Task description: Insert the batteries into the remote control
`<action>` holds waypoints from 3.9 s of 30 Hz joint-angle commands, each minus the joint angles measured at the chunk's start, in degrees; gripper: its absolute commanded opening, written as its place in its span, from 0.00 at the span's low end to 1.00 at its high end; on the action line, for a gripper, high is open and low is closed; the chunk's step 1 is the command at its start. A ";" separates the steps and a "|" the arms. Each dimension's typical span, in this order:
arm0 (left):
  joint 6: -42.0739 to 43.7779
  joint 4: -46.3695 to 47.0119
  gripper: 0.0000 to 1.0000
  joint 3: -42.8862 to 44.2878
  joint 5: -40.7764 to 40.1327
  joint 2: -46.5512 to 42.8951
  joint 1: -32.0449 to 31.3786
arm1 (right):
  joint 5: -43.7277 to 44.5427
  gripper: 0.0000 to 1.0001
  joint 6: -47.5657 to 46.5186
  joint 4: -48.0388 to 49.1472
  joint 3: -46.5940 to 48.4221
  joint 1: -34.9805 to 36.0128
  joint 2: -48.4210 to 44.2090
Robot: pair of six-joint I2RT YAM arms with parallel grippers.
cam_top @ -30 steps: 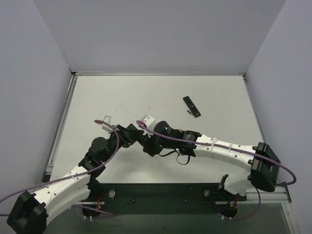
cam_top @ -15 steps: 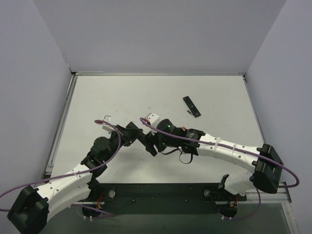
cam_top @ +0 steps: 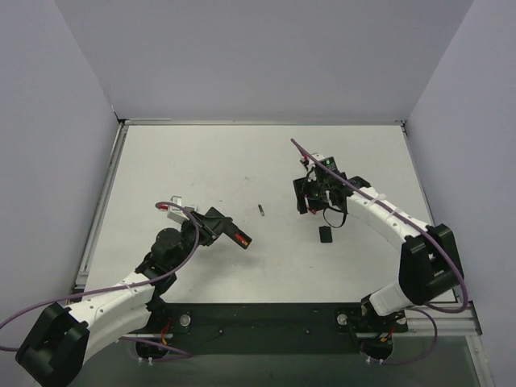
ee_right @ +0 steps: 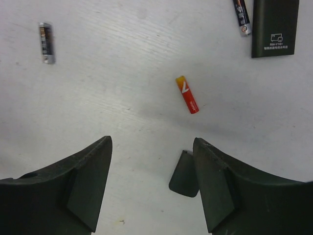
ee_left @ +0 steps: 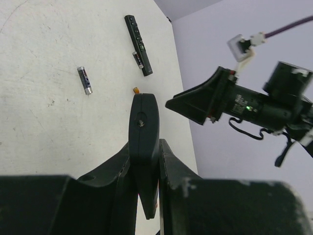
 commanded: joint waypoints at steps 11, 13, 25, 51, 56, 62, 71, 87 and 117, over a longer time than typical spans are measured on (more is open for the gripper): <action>-1.19 3.67 0.00 -1.43 5.62 -2.56 2.31 | -7.38 0.55 -8.19 -4.78 10.55 -11.77 20.54; -1.11 3.58 0.00 -1.44 5.71 -2.56 2.48 | -8.52 0.53 -9.94 -4.95 11.34 -12.12 21.69; -1.54 3.40 0.00 -1.26 6.77 -2.30 3.10 | -9.32 0.39 -14.34 -10.58 16.88 -12.48 29.16; -1.81 3.93 0.00 -0.56 7.30 -0.80 3.10 | -3.34 0.24 -16.37 -13.57 13.54 -10.28 27.67; -2.07 4.20 0.00 -0.56 7.56 -0.63 3.10 | -2.46 0.22 -16.19 -13.66 13.10 -9.93 27.58; -2.34 4.37 0.00 -0.64 7.56 -0.54 3.10 | -1.93 0.18 -16.10 -13.66 12.84 -9.84 27.41; -3.83 5.60 0.00 -1.17 7.47 0.16 3.10 | -1.67 0.04 -15.31 -13.92 11.78 -8.87 25.12; -10.60 20.53 0.00 -6.70 7.12 9.04 3.01 | -9.05 0.00 -6.96 -25.42 13.97 13.08 6.68; -10.68 27.31 0.00 -6.80 8.00 6.49 0.99 | -7.29 0.00 1.48 -45.21 40.70 30.94 18.00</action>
